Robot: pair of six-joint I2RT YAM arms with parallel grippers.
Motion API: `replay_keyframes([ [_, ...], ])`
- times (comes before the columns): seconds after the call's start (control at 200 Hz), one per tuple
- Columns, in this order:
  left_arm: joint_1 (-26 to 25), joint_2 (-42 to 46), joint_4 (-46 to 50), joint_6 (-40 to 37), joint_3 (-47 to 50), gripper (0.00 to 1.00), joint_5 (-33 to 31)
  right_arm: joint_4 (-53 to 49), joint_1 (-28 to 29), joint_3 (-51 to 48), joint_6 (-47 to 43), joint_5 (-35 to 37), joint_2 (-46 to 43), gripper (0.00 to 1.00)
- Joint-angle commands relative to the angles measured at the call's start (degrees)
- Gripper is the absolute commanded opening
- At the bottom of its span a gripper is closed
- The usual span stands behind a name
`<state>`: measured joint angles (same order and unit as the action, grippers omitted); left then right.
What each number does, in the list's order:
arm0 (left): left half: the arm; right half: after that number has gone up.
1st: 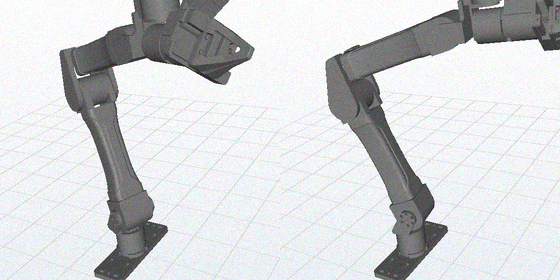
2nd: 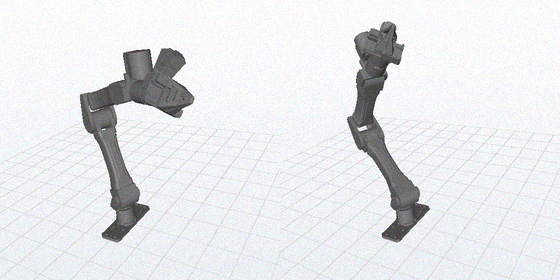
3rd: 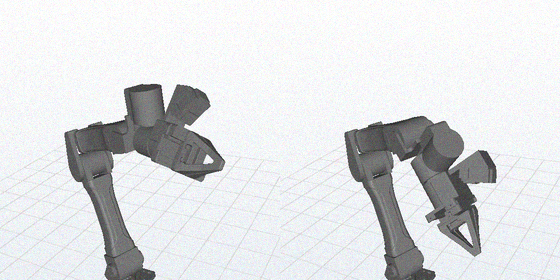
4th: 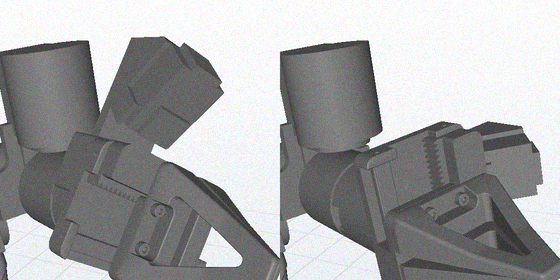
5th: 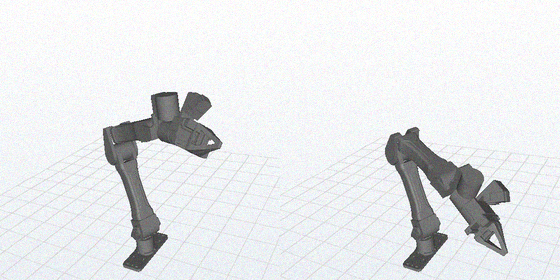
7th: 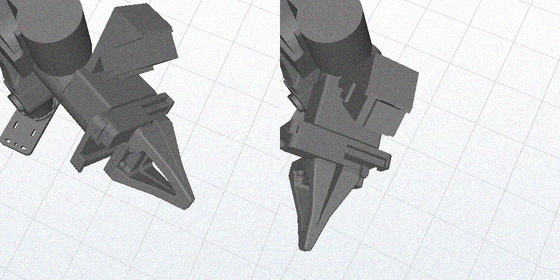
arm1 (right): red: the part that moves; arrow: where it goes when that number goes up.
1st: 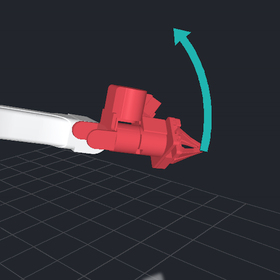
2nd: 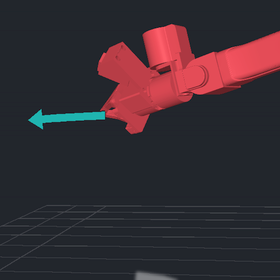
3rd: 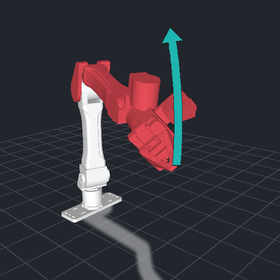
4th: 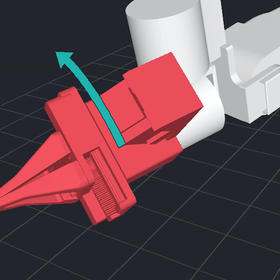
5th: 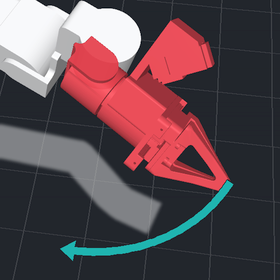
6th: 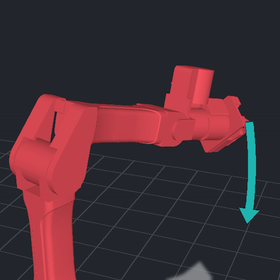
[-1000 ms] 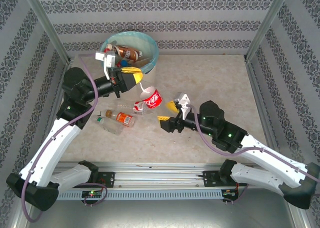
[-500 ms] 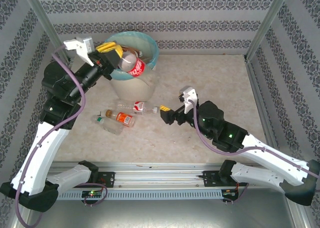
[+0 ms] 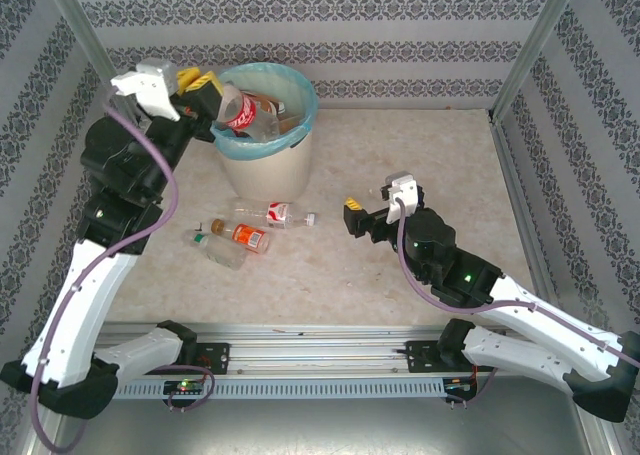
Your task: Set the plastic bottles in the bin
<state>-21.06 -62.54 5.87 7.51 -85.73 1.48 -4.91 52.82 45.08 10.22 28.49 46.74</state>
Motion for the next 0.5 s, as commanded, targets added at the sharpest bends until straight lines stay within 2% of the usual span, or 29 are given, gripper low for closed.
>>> replay_keyframes([
  [0.0, -0.4, -4.5, -3.9, -3.1, -3.1, 0.0, 1.5, -1.1, -0.3, -0.1, 2.0, 0.8, -1.7, 0.98],
  [0.08, -0.4, -7.4, -5.1, -3.9, -4.0, 0.0, 3.3, -1.7, -0.3, -0.6, 2.8, 1.1, -2.4, 0.98],
  [0.265, -0.4, -13.1, -8.9, -6.1, -4.4, 0.0, 2.6, -2.3, -0.4, -0.5, 3.8, 1.8, -1.7, 0.98],
  [0.495, -0.4, -19.8, -14.2, -8.0, -1.8, 0.0, 3.5, -2.2, -0.4, 2.8, 3.5, -1.0, 4.6, 0.98],
])
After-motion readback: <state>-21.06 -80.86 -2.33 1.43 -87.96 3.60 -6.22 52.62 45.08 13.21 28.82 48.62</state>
